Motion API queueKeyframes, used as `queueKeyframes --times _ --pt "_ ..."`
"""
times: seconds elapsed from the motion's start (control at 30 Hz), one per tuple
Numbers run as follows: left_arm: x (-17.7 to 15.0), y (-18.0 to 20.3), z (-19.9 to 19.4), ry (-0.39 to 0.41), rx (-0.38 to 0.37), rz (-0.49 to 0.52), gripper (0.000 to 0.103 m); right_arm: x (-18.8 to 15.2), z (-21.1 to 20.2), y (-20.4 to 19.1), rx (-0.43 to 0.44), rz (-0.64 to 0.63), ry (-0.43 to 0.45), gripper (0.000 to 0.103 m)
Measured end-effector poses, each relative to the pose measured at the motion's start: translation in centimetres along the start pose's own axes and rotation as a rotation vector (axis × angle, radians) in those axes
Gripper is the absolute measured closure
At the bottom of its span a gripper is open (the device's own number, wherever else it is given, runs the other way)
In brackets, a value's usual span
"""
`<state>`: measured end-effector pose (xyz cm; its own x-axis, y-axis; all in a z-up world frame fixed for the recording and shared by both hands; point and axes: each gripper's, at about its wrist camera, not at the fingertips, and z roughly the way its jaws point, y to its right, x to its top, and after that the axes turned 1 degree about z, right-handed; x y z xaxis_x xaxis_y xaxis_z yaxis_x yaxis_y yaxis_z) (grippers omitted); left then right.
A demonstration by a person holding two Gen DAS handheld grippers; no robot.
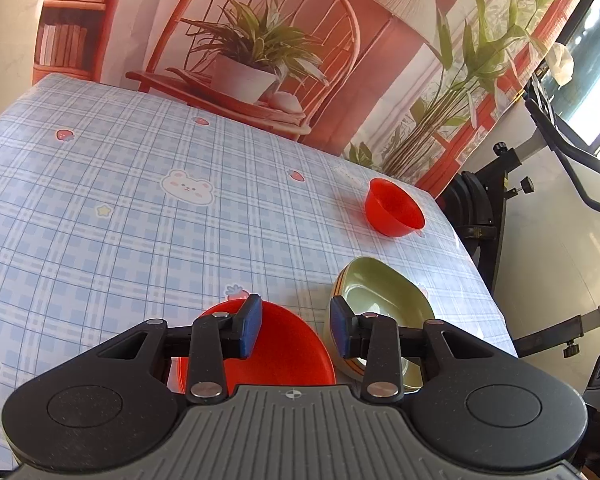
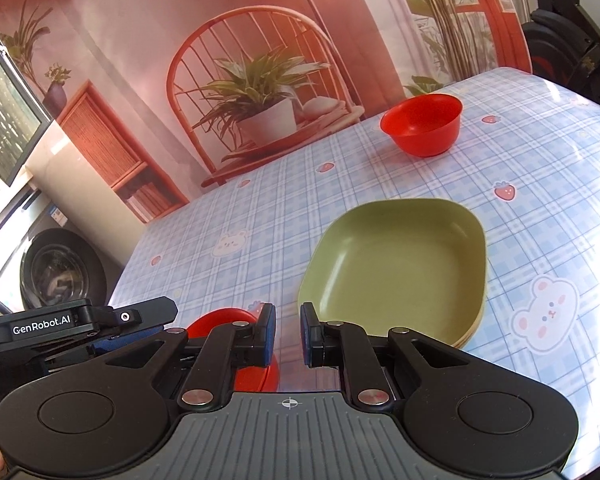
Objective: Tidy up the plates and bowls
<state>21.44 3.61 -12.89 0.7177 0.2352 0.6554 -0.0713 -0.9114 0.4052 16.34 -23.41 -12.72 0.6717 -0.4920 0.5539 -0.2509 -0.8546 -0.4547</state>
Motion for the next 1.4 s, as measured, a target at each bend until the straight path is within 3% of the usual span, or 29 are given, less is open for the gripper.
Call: queueKeyframes --times 0.17,0.37,0.77,1.07,1.4 --pt "0.5 2.7 1.1 0.004 0.074 0.083 0.064 1.5 -1.4 1.4 -0.046 -0.019 0.070 0.086" --pt "1.5 6.6 2.5 0.013 0.064 0.149 0.064 4.5 -4.4 4.6 -0.140 -0.068 0.165 0.085" --pt "4.5 14.2 7.9 0.018 0.049 0.224 0.064 10.3 -6.8 12.9 -0.233 -0.114 0.216 0.085" --pt "7.8 17.1 14.2 -0.005 0.104 0.280 0.064 15.3 -3.8 16.9 -0.240 -0.195 0.200 0.084" --pt "10.3 16.1 21.9 -0.056 0.139 0.302 0.064 17.7 4.4 19.9 -0.169 -0.185 0.138 0.080"
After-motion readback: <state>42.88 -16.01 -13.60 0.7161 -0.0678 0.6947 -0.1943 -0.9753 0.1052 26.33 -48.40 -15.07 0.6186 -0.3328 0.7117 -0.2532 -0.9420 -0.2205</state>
